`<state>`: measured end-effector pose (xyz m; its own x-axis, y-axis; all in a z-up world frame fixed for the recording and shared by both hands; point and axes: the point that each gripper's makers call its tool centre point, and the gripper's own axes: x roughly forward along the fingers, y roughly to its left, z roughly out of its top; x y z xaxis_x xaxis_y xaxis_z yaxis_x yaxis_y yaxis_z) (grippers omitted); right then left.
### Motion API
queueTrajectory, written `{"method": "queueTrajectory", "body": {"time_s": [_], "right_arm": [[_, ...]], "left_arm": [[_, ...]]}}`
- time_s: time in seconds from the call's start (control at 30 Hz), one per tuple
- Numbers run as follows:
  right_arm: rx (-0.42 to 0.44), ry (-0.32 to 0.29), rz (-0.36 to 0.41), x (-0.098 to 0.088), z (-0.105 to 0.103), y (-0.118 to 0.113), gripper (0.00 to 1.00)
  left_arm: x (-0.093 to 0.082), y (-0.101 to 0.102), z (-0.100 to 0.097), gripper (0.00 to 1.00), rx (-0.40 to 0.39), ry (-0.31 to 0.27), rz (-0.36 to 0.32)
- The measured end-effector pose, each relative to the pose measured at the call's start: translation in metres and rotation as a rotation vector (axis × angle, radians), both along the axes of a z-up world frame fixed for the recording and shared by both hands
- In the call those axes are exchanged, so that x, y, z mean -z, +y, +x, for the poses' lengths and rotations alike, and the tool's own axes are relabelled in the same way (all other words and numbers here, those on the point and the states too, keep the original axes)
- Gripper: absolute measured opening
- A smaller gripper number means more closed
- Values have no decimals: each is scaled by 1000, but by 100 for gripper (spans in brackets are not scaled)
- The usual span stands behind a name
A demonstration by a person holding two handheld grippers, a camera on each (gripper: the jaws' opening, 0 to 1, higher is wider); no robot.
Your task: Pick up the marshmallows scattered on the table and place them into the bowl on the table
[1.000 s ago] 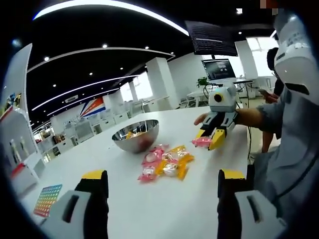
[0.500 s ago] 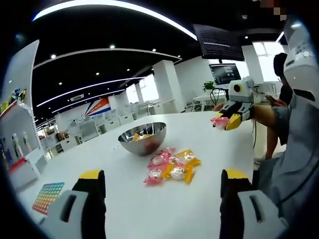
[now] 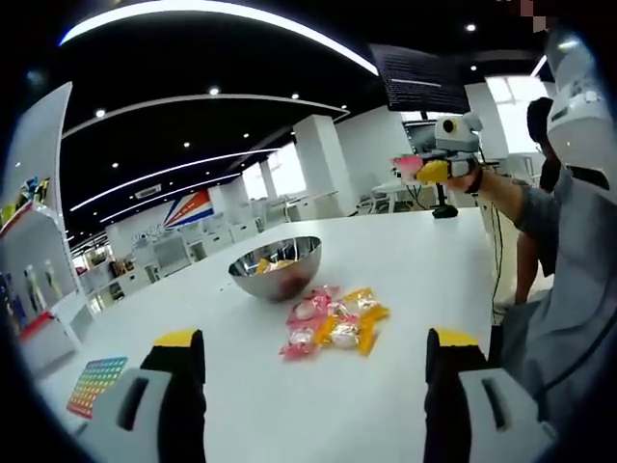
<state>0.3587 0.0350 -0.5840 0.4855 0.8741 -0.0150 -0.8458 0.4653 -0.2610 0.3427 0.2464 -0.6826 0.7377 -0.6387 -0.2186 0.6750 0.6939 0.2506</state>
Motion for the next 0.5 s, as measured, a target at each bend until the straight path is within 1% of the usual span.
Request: {"method": "queueTrajectory", "body": {"time_s": [0.1,0.13,0.17,0.23,0.27,0.3,0.33,0.4,0.43,0.47,0.5], "right_arm": [[28,-46,-33,-41,19,3,16],[42,-56,-37,-59,30,6,16],[47,-56,-39,-63,34,7,16],[71,-62,-48,-78,47,9,16],[94,-62,-55,-87,60,12,16],[159,-56,-74,-97,89,15,16],[189,-38,-86,-97,103,17,16],[250,10,-111,-90,133,21,16],[260,32,-114,-85,142,24,16],[287,74,-130,-72,160,28,16],[320,90,-146,-60,173,30,16]], "left_arm": [[-1,1,0,93,-2,-2,5],[-1,2,0,93,-5,-4,5],[-2,2,0,94,-6,-5,5],[-3,1,-2,93,-6,-7,-1],[-3,1,-2,93,-6,-7,-3],[-2,1,-3,93,-7,-8,0],[-2,1,-3,92,-8,-9,3],[1,1,-4,92,-9,-8,13],[1,1,-4,92,-10,-7,14],[1,2,-4,92,-11,-6,13],[1,2,-5,92,-10,-6,10]]}}
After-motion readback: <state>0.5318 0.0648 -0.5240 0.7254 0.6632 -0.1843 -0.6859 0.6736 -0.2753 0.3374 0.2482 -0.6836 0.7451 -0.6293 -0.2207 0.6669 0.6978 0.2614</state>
